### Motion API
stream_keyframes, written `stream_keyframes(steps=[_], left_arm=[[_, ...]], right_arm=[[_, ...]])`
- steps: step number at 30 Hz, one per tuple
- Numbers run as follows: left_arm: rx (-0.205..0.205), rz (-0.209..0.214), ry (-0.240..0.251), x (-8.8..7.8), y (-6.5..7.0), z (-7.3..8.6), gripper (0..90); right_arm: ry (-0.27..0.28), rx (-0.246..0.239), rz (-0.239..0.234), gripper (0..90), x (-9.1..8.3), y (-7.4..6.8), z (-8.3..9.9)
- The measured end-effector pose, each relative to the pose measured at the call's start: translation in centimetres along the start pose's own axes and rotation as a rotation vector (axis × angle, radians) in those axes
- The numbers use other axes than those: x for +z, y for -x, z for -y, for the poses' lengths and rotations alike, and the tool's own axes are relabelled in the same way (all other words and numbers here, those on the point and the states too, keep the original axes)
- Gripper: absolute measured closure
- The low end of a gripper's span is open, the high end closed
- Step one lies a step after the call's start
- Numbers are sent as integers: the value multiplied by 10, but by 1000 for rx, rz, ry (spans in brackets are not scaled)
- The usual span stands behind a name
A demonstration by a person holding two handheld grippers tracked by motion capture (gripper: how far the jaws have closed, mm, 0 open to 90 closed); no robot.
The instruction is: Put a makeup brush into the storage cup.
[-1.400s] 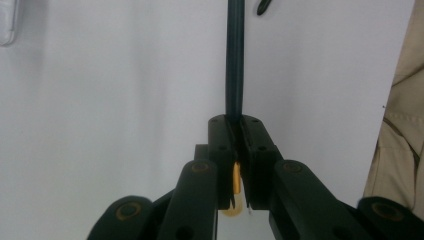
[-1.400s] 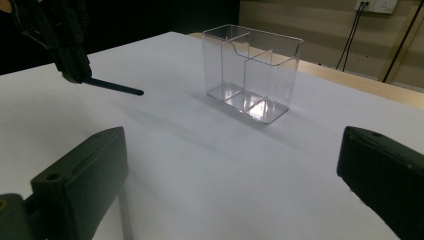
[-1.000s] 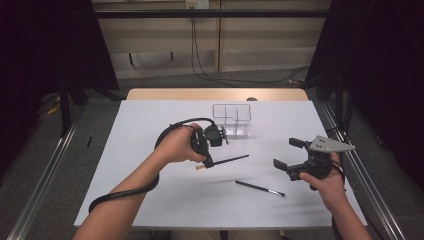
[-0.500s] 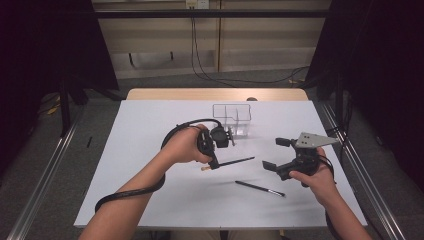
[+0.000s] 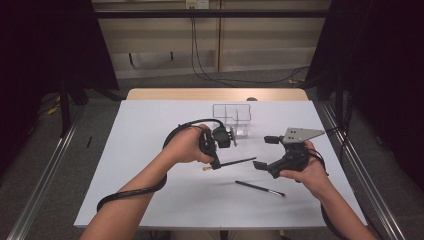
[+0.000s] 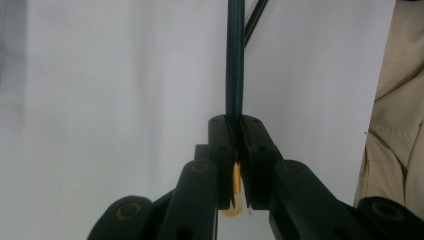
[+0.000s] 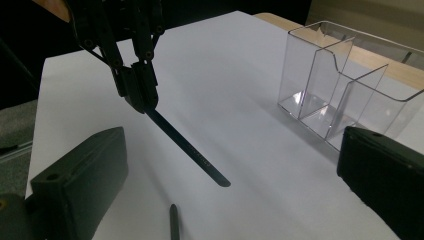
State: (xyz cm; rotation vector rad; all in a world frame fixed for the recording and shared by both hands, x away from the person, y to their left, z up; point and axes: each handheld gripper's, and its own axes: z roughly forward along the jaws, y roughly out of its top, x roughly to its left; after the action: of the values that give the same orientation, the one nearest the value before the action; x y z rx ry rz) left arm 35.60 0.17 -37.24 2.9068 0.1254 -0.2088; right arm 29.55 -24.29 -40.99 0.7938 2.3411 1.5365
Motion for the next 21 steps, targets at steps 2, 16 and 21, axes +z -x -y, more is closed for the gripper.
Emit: stream_keyframes(steps=[2,16,21], left_arm=[[2,3,-2,0,0,0,848],[20,1,-8,1,1,-4,848],[26,3,-16,0,1,-5,848]], right_arm=[[-18,-4,-6,2,3,0,-1],[-111,-62,-37,90,12,-4,-14],[-172,-93,-70,171,15,-4,-18]])
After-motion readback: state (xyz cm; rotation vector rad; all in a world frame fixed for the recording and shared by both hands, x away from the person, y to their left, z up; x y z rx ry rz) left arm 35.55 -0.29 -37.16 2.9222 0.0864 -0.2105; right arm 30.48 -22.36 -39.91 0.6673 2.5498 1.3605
